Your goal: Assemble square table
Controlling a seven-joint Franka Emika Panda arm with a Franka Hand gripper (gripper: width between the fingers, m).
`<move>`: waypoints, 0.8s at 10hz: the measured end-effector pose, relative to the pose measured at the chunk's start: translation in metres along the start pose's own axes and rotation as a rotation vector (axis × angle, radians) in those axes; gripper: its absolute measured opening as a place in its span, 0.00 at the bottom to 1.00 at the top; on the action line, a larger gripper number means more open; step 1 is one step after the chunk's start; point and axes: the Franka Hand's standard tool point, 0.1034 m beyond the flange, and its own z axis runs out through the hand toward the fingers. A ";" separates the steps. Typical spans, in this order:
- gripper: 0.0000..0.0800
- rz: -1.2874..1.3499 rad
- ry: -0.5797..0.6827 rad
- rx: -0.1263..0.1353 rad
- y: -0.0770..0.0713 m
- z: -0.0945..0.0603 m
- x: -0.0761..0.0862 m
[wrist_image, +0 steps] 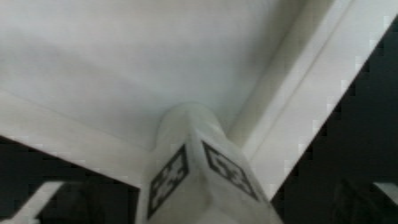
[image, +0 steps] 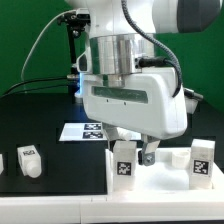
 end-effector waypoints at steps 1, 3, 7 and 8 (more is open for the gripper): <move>0.81 -0.083 0.001 -0.002 0.000 0.000 0.000; 0.81 -0.439 0.020 -0.029 -0.003 -0.002 0.001; 0.40 -0.521 0.027 -0.045 -0.001 -0.002 0.004; 0.36 -0.439 0.029 -0.047 0.001 -0.001 0.005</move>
Offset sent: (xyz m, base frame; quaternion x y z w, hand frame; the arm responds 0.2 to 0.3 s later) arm 0.0088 0.0258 0.0017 -0.0280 -0.0275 -0.5076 0.8607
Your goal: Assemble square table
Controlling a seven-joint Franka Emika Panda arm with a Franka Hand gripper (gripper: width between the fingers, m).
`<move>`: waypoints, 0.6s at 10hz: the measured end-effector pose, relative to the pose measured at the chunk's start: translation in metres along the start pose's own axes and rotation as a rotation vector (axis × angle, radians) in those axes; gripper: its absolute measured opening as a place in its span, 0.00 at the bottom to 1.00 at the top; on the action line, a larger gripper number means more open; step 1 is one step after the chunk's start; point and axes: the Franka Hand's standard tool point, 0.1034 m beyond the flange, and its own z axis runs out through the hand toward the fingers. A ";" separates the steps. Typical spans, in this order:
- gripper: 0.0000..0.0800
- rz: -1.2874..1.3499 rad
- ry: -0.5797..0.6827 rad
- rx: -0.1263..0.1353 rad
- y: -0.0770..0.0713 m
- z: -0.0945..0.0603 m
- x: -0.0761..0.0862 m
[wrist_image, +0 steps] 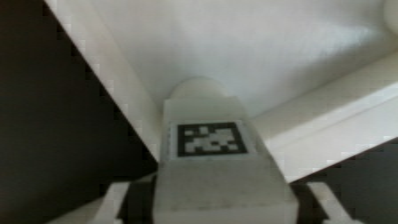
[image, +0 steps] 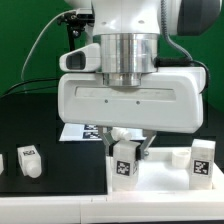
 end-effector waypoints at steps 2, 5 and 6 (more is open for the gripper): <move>0.36 0.300 0.004 0.002 0.001 0.000 0.000; 0.36 0.859 -0.039 0.006 0.002 -0.001 -0.001; 0.36 1.023 -0.054 0.020 0.002 0.000 -0.001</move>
Offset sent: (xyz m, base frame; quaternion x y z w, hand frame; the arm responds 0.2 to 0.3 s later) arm 0.0044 0.0032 0.0029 -0.0244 -0.0572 0.3265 0.9432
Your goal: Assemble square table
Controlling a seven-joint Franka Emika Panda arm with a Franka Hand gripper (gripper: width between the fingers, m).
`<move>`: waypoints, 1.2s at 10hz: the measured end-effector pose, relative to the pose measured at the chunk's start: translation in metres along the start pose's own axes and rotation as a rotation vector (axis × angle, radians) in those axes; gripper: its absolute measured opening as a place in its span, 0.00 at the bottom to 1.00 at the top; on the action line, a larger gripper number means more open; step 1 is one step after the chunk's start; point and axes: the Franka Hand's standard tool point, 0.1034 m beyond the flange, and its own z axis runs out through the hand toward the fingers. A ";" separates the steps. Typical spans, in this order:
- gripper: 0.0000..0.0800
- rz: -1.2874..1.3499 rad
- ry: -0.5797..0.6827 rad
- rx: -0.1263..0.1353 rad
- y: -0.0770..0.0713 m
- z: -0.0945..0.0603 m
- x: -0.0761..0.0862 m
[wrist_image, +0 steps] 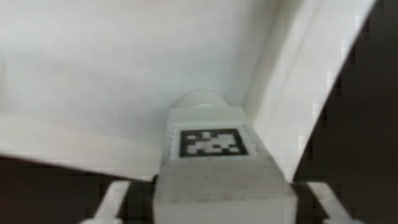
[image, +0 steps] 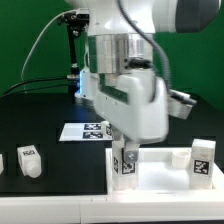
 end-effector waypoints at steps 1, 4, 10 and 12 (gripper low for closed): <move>0.36 0.096 -0.015 0.003 0.000 0.000 0.002; 0.36 0.270 -0.020 0.005 0.000 0.000 0.001; 0.76 0.277 -0.049 0.030 -0.005 -0.016 0.003; 0.80 0.249 -0.071 0.025 0.007 -0.028 -0.011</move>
Offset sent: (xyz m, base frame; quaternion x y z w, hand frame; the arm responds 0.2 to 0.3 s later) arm -0.0005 -0.0015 -0.0020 -0.0005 0.0075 0.1712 0.9852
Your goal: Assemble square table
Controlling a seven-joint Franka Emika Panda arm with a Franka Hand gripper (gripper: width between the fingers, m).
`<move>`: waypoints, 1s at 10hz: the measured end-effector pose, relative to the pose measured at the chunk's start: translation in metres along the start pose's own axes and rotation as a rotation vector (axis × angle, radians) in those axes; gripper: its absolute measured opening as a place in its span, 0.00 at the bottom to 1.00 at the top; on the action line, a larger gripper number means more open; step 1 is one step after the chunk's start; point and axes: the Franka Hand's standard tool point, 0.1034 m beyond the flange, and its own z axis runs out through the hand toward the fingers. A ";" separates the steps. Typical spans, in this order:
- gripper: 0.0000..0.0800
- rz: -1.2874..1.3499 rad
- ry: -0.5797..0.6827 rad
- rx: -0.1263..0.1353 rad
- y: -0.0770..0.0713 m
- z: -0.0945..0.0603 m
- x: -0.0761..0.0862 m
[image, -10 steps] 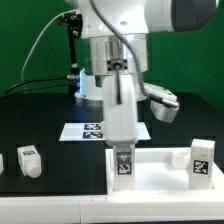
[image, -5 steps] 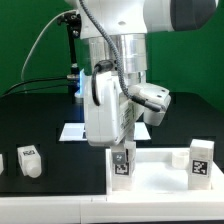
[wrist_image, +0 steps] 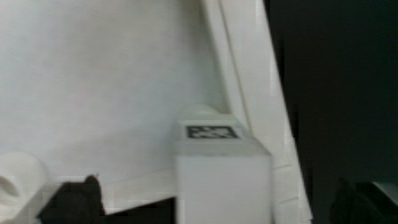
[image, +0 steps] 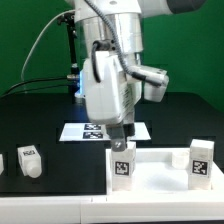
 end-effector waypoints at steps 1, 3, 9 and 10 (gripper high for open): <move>0.81 -0.012 0.003 -0.011 0.012 -0.002 -0.011; 0.81 -0.015 0.008 -0.010 0.010 0.000 -0.006; 0.81 -0.008 -0.027 -0.014 0.026 -0.010 -0.013; 0.81 0.007 -0.032 -0.034 0.041 -0.010 -0.024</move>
Offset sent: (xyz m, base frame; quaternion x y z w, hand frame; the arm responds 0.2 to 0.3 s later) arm 0.0000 0.0000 0.0000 0.0000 0.0000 0.0000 1.0000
